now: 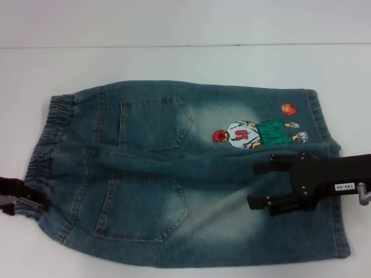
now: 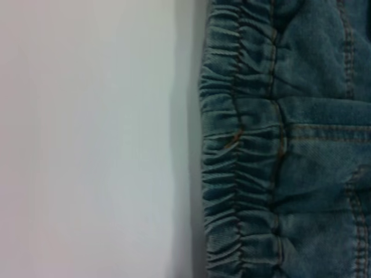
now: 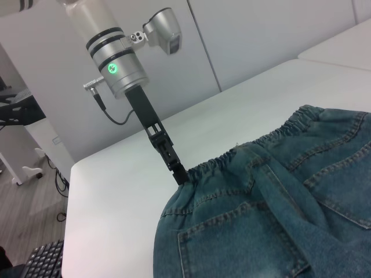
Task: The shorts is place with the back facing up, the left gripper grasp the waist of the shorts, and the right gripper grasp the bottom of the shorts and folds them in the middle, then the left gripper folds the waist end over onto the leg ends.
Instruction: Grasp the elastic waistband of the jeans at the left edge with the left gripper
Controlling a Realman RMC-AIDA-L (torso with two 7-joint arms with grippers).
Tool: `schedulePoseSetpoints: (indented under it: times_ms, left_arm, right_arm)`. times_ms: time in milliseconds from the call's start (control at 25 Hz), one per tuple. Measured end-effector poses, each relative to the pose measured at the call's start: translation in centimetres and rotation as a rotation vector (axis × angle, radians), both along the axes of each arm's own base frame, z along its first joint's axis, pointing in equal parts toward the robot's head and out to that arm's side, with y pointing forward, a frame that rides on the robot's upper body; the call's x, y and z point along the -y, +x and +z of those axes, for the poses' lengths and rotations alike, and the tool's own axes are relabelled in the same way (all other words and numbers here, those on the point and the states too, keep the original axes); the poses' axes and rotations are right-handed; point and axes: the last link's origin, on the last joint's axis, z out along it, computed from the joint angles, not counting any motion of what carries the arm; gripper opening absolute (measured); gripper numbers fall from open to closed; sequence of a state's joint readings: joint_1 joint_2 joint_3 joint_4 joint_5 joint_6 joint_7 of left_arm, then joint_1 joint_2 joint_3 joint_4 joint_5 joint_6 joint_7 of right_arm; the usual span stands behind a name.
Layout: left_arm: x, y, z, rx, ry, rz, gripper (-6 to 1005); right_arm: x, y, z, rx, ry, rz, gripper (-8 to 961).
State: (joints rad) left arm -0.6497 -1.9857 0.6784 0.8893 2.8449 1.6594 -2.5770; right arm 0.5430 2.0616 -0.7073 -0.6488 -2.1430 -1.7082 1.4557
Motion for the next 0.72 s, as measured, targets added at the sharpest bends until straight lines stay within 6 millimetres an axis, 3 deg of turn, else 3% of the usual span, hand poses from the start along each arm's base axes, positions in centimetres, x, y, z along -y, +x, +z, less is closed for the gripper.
schedulePoseSetpoints:
  times_ms: [680,720]
  left_arm:
    - [-0.47,0.97,-0.21,0.024,0.005,-0.038,745]
    - [-0.55,1.02,-0.18,0.021,0.012,-0.047,705]
  right_arm:
    - [-0.09,0.08,-0.06,0.003,0.006,-0.005,941]
    - [-0.09,0.07,-0.09,0.003,0.007,-0.005,941]
